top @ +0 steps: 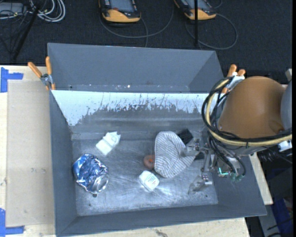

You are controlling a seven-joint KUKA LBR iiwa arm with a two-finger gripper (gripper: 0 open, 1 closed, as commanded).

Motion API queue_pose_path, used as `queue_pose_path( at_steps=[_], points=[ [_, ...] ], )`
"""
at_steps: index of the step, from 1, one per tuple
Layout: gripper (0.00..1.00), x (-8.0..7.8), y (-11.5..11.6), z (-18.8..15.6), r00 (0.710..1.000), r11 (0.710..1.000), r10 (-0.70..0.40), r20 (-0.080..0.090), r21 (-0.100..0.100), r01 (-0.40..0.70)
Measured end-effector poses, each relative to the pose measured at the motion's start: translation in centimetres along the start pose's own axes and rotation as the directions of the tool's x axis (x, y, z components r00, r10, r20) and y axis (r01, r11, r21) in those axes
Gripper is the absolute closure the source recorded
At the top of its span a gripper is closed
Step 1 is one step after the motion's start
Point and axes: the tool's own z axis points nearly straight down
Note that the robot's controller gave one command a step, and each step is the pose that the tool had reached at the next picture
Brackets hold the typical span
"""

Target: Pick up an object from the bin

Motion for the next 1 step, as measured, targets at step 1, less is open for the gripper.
queue_pose_path(
  at_steps=[1],
  points=[
    [0.0, -0.15, 0.0, -0.34, 1.0, 1.0, 0.0, 0.008, 0.0, 0.0]
  ],
)
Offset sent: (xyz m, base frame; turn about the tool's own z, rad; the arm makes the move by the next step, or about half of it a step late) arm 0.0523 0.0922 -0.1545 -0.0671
